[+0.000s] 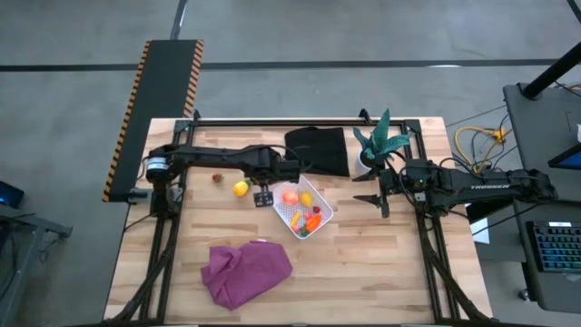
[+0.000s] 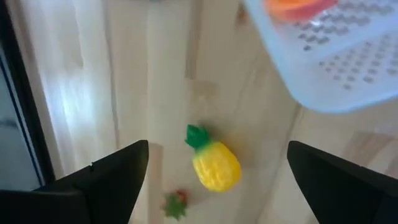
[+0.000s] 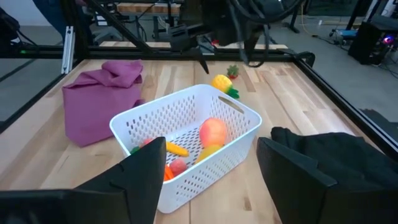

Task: Pick and placing Produce into tupperware
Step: Put the pineapple into the white bin

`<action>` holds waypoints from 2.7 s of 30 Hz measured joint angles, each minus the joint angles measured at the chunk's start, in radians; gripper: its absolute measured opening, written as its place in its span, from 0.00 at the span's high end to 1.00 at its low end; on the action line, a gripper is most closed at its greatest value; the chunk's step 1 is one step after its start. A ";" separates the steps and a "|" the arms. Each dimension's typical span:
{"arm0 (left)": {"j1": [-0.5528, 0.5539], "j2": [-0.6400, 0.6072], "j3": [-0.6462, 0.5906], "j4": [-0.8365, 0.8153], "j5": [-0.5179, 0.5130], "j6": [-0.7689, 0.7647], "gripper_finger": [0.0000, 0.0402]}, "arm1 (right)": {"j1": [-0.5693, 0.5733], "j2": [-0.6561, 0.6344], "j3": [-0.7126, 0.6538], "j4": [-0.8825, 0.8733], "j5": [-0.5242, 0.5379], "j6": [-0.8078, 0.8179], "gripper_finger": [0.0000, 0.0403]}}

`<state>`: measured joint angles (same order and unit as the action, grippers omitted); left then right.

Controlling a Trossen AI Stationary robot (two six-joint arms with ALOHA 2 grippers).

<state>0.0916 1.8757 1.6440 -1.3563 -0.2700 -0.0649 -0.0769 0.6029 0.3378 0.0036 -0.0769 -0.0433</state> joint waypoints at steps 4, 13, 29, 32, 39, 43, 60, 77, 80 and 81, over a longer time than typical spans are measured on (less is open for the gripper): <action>0.019 -0.002 -0.016 -0.041 0.004 -0.187 0.08 | 0.000 0.001 0.000 0.000 0.000 -0.001 0.40; 0.052 0.006 -0.116 -0.096 0.050 -0.375 0.08 | 0.000 0.001 0.000 0.000 0.000 -0.002 0.39; 0.099 0.013 -0.301 0.032 0.115 -0.370 0.08 | 0.000 0.001 0.000 -0.001 0.000 -0.002 0.40; 0.109 0.015 -0.337 0.063 0.121 -0.363 0.08 | 0.000 0.001 0.000 -0.001 0.000 -0.003 0.40; 0.126 0.014 -0.389 0.167 0.160 -0.317 0.08 | 0.000 0.001 0.000 -0.001 0.000 -0.009 0.40; 0.137 0.017 -0.413 0.171 0.161 -0.313 0.08 | 0.000 0.001 0.000 -0.001 0.000 -0.010 0.39; 0.139 0.020 -0.421 0.231 0.160 -0.234 0.30 | 0.000 0.001 0.000 0.000 0.000 -0.010 0.39; 0.139 0.018 -0.418 0.178 0.147 -0.162 0.51 | 0.000 0.001 0.000 0.000 0.000 -0.010 0.40; 0.139 0.007 -0.412 0.118 0.110 -0.137 0.50 | 0.000 0.001 0.000 0.000 0.000 -0.010 0.40; 0.139 0.001 -0.411 0.105 0.098 -0.132 0.50 | 0.000 0.001 0.000 0.000 0.000 -0.010 0.41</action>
<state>0.2310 1.8770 1.2327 -1.2513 -0.1716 -0.1971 -0.0769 0.6037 0.3378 0.0032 -0.0769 -0.0528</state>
